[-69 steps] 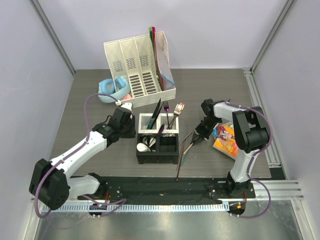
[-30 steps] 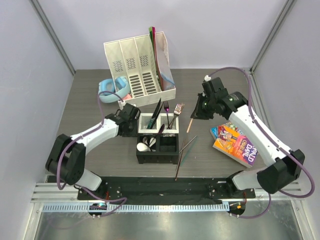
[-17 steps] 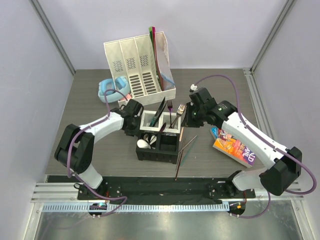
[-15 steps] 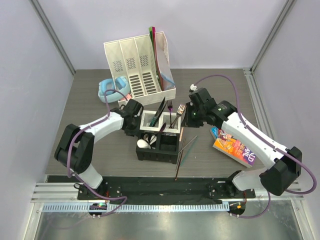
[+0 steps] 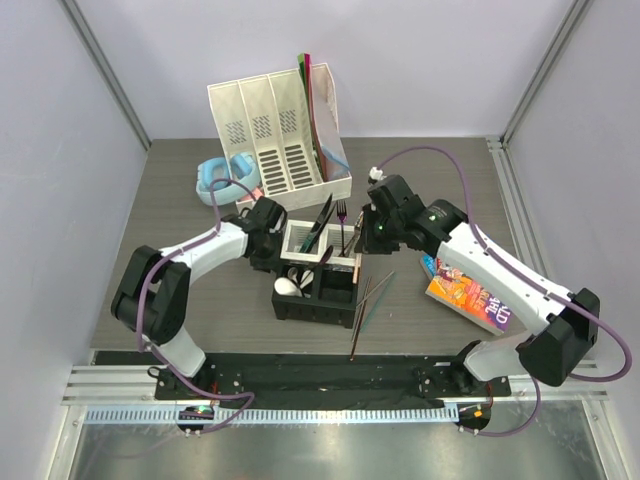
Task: Sort the eating utensils into containers
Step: Place the chopstick in the storage box.
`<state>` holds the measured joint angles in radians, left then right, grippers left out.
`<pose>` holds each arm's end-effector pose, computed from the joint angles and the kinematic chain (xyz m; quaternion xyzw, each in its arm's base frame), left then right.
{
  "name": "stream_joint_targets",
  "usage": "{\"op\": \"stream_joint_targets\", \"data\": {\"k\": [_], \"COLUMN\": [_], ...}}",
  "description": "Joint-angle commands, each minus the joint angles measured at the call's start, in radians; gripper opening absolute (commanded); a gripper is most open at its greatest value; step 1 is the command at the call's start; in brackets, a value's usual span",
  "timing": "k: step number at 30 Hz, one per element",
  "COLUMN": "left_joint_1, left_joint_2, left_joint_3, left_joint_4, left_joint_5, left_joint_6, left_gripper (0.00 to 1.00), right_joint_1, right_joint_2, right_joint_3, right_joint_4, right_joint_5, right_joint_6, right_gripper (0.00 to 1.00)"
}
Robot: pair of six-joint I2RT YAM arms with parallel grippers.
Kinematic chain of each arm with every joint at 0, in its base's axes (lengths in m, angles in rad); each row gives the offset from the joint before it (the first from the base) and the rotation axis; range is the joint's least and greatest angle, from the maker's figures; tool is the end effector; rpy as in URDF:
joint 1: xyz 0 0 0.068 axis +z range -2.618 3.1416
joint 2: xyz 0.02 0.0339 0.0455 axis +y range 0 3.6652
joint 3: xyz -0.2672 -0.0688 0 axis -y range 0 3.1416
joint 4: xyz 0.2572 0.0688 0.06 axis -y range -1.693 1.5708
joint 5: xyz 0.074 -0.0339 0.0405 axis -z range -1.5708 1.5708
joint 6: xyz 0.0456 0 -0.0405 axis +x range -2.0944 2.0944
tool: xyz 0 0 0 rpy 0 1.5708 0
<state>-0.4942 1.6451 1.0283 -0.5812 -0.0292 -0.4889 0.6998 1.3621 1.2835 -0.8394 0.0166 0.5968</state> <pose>0.2893 -0.1544 0.1688 -0.0001 0.9826 -0.0748 0.1701 0.2288 0.1916 0.3195 -0.0461 0.9461 0.1873 0.2603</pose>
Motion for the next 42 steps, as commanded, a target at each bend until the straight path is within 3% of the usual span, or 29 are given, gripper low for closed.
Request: {"op": "stream_joint_targets", "data": {"k": [1,8,28,35,42], "left_joint_1": [-0.017,-0.018,-0.017,-0.017,-0.015], "left_joint_2": [0.019,0.024,0.032,0.041,0.039], "left_joint_3": [0.050,0.042,0.049,0.052,0.046], "left_joint_4": [0.063,0.076,0.063,0.064,0.066], "left_joint_5": [0.078,0.091,0.068,0.069,0.071], "left_joint_6": [-0.002,-0.005,0.013,0.012,0.010], "left_gripper": [0.28,0.28,0.27,0.28,0.28], "right_joint_1": [0.015,0.017,0.021,0.021,0.021], "right_joint_2": [0.015,0.068,0.029,0.000,-0.023], "right_joint_3": [0.140,0.211,-0.102,-0.136,-0.168], "right_joint_4": [0.045,0.017,0.149,0.155,0.152], "right_joint_5": [-0.020,-0.049,-0.142,-0.142,-0.145], "right_joint_6": [0.008,0.000,0.035,0.034,0.040], "right_gripper": [0.01,0.01,0.03,0.36,0.41]}}
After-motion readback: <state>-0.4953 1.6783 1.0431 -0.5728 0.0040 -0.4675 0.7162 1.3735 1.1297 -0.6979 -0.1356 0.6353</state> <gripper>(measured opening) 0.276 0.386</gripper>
